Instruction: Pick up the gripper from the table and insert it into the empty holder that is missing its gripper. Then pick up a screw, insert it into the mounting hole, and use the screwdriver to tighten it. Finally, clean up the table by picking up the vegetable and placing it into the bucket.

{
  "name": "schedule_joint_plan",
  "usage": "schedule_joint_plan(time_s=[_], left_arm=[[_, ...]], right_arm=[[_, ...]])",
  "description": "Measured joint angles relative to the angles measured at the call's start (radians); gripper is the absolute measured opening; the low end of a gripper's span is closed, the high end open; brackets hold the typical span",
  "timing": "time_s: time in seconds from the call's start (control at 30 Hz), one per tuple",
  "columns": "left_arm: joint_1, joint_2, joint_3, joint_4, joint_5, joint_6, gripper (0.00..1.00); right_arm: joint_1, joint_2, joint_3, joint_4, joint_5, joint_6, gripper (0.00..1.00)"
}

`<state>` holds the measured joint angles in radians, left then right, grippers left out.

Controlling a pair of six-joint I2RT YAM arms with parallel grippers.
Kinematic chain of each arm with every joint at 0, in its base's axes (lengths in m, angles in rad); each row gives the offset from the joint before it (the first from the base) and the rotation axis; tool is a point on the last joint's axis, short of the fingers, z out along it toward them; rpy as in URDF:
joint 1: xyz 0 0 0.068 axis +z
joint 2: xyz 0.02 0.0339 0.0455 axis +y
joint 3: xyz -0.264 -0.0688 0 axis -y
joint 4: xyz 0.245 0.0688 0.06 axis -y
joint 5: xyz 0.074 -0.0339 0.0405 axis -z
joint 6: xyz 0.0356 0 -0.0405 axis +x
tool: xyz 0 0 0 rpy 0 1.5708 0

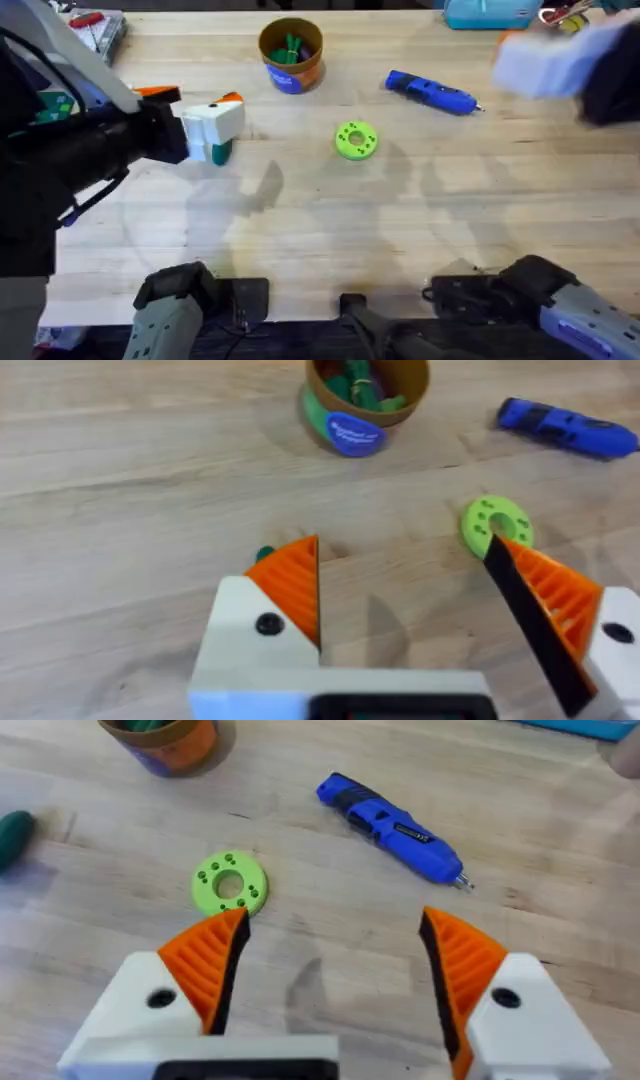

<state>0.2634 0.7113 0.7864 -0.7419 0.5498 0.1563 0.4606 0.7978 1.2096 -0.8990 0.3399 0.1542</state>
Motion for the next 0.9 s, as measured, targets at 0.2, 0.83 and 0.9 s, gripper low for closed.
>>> schedule_joint_plan(time_s=[0.2,0.83,0.9], left_arm=[[0.034,0.013,0.009,-0.097,-0.131,-0.002,0.986],[0.021,0.478,0.166,-0.226,-0.395,-0.005,0.988],[-0.005,0.557,0.166,-0.196,-0.401,-0.001,0.988]], right_arm=[[0.000,0.003,-0.136,-0.015,-0.077,0.023,0.987],[0.000,0.004,-0.147,0.004,-0.102,0.033,0.988],[0.000,0.004,-0.147,0.004,-0.102,0.033,0.987]])
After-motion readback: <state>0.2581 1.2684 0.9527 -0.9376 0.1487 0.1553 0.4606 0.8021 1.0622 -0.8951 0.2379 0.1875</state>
